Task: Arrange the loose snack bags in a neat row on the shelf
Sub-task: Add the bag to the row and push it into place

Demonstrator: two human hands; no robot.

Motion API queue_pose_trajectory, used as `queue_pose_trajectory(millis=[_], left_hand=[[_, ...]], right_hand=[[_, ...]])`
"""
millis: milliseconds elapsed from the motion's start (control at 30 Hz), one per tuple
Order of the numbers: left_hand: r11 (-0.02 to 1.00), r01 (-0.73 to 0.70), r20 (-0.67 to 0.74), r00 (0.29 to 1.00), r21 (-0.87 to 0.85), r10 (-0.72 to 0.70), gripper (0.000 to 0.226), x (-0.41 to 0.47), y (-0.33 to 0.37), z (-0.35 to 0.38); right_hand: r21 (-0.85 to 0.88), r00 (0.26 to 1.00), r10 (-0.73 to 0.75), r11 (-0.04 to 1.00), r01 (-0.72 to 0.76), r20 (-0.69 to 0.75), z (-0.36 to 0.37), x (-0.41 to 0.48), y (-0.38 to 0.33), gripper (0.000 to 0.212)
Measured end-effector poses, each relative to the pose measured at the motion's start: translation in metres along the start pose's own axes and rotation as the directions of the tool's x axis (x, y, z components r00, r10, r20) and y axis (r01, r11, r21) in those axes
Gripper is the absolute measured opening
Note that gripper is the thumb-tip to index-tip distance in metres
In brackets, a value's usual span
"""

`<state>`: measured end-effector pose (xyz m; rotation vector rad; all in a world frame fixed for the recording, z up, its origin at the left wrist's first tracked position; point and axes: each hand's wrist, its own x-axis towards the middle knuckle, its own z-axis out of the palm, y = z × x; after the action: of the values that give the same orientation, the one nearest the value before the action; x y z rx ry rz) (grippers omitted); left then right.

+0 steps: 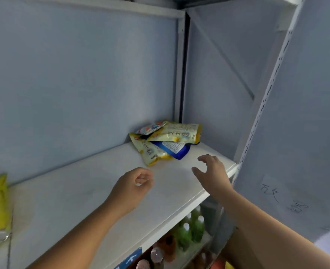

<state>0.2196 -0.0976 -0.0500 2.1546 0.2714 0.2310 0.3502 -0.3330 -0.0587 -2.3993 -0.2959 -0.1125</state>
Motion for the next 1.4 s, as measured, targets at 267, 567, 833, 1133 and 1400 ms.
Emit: queue_pose_trajectory(millis=[267, 567, 833, 1133, 1400], left_hand=[[0.994, 0.109, -0.143, 0.984, 0.030, -0.104, 0.012, -0.006, -0.018, -0.024], [0.980, 0.198, -0.195, 0.961, -0.015, -0.197, 0.009, -0.006, -0.021, -0.012], [0.986, 0.148, -0.166, 0.973, -0.080, -0.160, 0.009, 0.016, 0.011, 0.000], [0.887, 0.060, -0.103, 0.987, -0.457, -0.120, 0.041, 0.031, 0.054, -0.014], [0.697, 0.067, -0.028, 0.992, -0.714, -0.124, 0.037, 0.007, 0.046, -0.041]], right_hand=[[-0.396, 0.968, -0.228, 0.883, 0.251, 0.105, 0.008, 0.096, -0.023, 0.068], [-0.497, 0.948, -0.275, 0.808, 0.318, 0.160, 0.022, 0.155, -0.011, 0.060], [-0.279, 0.979, -0.205, 0.940, 0.197, 0.001, -0.026, 0.118, -0.012, 0.039], [0.811, 0.924, -0.046, 0.496, -0.310, 0.381, -0.049, 0.039, -0.041, 0.014], [0.723, 0.736, -0.297, 0.590, -0.359, 0.608, -0.001, -0.007, -0.066, 0.053]])
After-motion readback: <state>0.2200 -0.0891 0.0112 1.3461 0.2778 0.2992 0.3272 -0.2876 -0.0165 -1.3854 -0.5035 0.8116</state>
